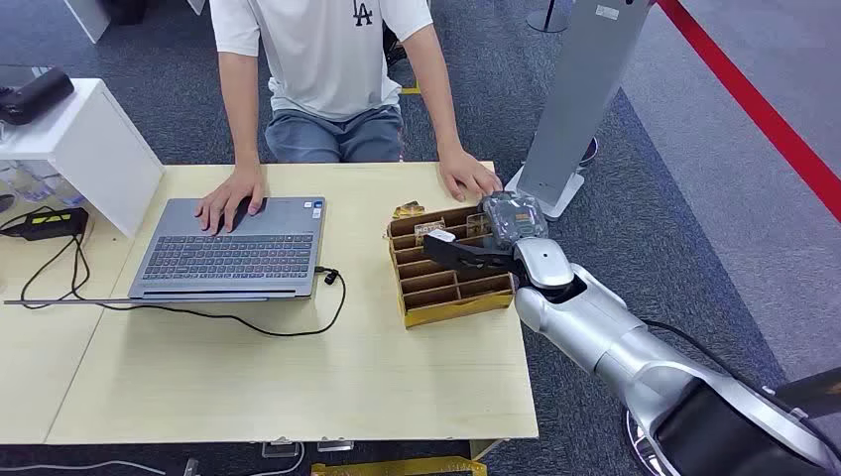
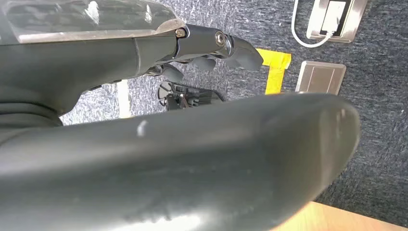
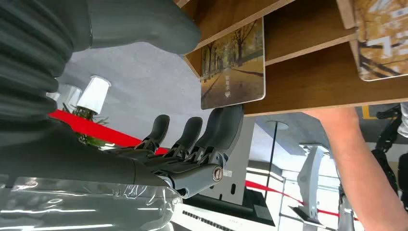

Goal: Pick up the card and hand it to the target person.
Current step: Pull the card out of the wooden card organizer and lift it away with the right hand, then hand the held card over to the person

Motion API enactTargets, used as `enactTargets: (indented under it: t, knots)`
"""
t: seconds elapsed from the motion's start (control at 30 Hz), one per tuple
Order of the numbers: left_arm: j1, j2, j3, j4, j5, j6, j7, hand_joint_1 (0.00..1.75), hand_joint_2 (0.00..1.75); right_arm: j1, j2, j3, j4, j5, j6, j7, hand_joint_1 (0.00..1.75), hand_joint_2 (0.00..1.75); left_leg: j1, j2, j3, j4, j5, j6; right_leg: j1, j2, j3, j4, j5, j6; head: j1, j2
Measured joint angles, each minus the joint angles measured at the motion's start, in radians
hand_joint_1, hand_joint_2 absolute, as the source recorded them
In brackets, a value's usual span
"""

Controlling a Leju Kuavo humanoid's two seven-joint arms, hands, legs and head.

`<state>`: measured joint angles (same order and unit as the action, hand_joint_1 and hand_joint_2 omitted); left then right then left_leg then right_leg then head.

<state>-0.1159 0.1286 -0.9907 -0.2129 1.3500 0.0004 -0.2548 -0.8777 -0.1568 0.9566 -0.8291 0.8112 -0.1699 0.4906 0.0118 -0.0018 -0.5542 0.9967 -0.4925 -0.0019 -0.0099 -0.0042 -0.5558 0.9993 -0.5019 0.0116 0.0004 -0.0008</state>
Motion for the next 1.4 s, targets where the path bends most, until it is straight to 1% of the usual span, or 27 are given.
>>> enactTargets:
  t: [0.17,0.37,0.53,0.7,0.97,1.17,1.27,1.4]
  knots:
    - [0.000,0.000,0.000,0.000,0.000,0.000,0.000,0.00,0.00,-0.001,0.000,0.000,0.007,-0.004,-0.001,0.003,1.29,1.75,0.000,0.000,0.000,0.000,0.000,0.000,0.000,0.000,0.000,0.000,0.000,0.000,0.000,0.000]
    - [0.000,0.000,0.000,0.000,-0.001,0.000,0.000,0.00,0.00,-0.003,-0.001,0.001,0.011,-0.010,-0.006,0.004,1.44,1.75,0.000,0.000,0.001,0.000,0.000,0.000,0.000,0.000,0.000,0.000,0.000,0.000,-0.001,0.000]
    - [0.000,0.000,0.000,0.000,-0.002,0.000,0.000,0.00,0.00,-0.004,-0.001,0.002,0.014,-0.011,-0.007,0.005,1.53,1.75,0.000,0.000,0.001,0.000,0.000,0.000,0.000,0.000,0.000,0.000,0.000,0.000,0.000,0.000]
    - [0.000,0.000,-0.001,0.000,-0.003,0.000,0.000,0.00,0.00,-0.005,-0.002,0.006,0.015,-0.012,-0.007,0.011,1.67,1.75,0.000,0.000,0.001,0.000,0.000,0.000,0.000,0.000,0.000,0.000,0.000,0.000,0.000,0.000]
    - [0.000,0.000,-0.005,0.000,-0.021,-0.020,-0.005,0.00,0.00,-0.005,-0.006,0.007,0.014,-0.014,-0.006,0.017,1.68,1.75,0.000,0.000,0.001,0.000,0.000,0.000,0.000,0.000,0.000,0.000,0.000,0.000,0.000,0.000]
    - [0.002,0.000,-0.006,0.000,-0.008,-0.016,-0.009,0.00,0.00,-0.005,-0.013,0.006,0.000,-0.016,-0.011,0.031,1.68,1.75,0.000,0.000,0.001,0.000,0.000,0.000,0.000,0.000,0.000,0.000,0.000,0.000,0.000,0.000]
    - [0.007,0.001,-0.006,0.000,-0.001,-0.011,-0.011,0.00,0.00,-0.006,-0.033,0.000,-0.060,-0.003,-0.029,0.071,1.68,1.75,0.000,0.000,0.001,0.000,0.000,0.000,0.000,0.000,0.000,0.000,0.000,0.000,0.000,0.000]
    - [0.016,0.001,-0.006,0.000,0.009,-0.005,-0.019,0.00,0.00,-0.010,-0.071,-0.022,-0.182,0.034,-0.052,0.122,1.68,1.75,0.000,0.000,0.001,0.000,0.000,0.000,0.000,0.000,0.000,0.000,0.000,0.000,0.000,0.000]
